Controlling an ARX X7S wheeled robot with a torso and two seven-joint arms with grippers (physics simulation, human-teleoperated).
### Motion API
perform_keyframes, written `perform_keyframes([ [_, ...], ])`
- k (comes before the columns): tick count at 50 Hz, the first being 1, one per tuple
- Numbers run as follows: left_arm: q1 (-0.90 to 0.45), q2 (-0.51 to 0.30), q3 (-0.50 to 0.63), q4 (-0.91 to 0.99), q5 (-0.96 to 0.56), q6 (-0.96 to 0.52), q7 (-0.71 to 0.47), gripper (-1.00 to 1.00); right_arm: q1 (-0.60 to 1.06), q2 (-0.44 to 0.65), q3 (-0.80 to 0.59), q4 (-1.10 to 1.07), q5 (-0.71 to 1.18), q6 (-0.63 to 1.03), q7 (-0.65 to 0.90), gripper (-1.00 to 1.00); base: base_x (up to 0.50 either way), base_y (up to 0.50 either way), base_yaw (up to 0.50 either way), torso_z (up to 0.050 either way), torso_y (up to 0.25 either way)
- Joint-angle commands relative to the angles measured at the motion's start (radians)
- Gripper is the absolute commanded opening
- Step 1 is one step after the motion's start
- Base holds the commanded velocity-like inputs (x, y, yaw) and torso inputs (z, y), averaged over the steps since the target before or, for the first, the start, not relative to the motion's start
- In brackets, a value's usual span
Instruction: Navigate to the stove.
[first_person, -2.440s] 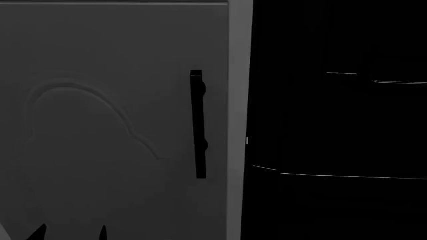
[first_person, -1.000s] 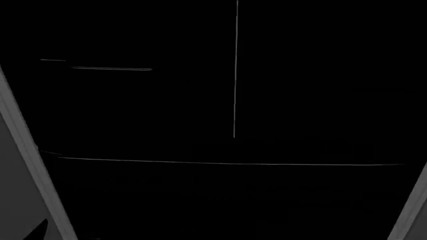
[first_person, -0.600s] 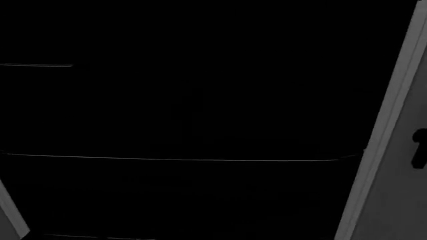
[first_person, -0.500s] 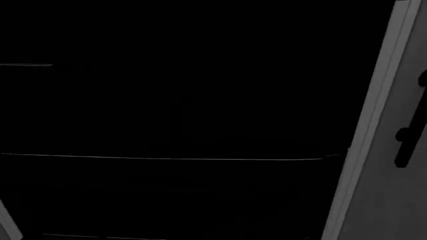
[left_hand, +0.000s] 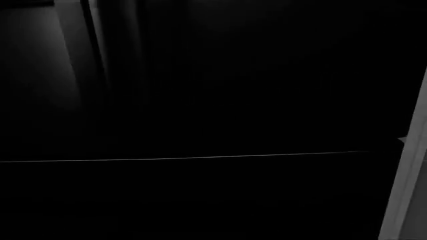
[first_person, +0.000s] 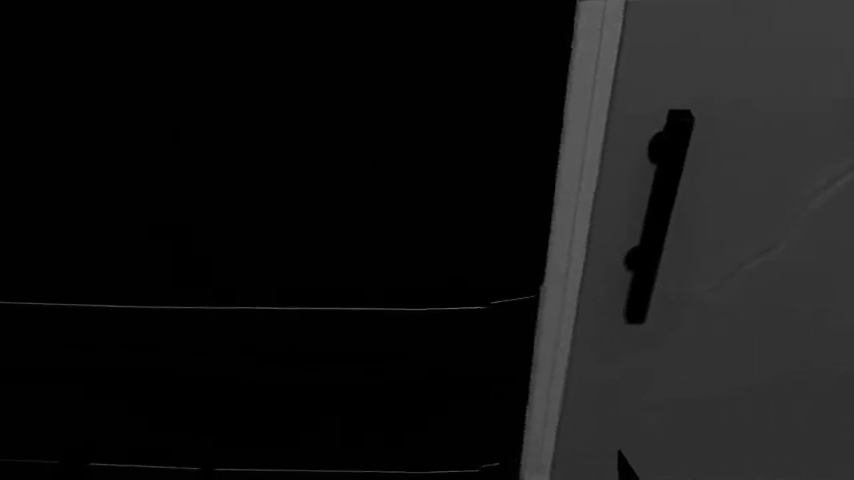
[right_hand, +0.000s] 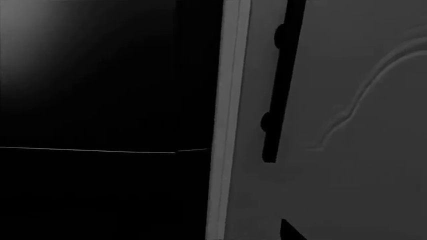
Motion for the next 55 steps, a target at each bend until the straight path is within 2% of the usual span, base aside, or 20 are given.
perform_keyframes([
  [1, 0.001, -0.007, 0.008, 0.007, -0.002, -0.002, -0.011, 1.00, 0.002, 0.010, -0.024, -0.004, -0.002, 0.004, -0.005, 1.00, -0.04, -0.50, 0.00, 0.000, 0.000],
  [6, 0.002, -0.010, 0.011, 0.007, -0.006, -0.002, -0.013, 1.00, 0.002, 0.011, -0.028, -0.006, -0.012, 0.003, 0.009, 1.00, -0.03, -0.50, 0.00, 0.000, 0.000],
  [9, 0.002, -0.012, 0.010, 0.006, -0.011, 0.000, -0.013, 1.00, 0.004, 0.008, -0.024, 0.009, -0.005, -0.040, 0.010, 1.00, 0.00, 0.00, 0.00, 0.000, 0.000],
  [20, -0.008, -0.015, 0.016, -0.010, -0.017, 0.009, -0.016, 1.00, 0.016, 0.010, -0.028, 0.019, -0.016, -0.029, 0.039, 1.00, 0.00, 0.00, 0.00, 0.000, 0.000],
  [55, -0.008, -0.034, 0.034, 0.005, -0.033, 0.004, -0.034, 1.00, 0.010, 0.023, -0.029, -0.005, 0.006, -0.020, 0.082, 1.00, -0.10, 0.01, -0.50, 0.000, 0.000],
])
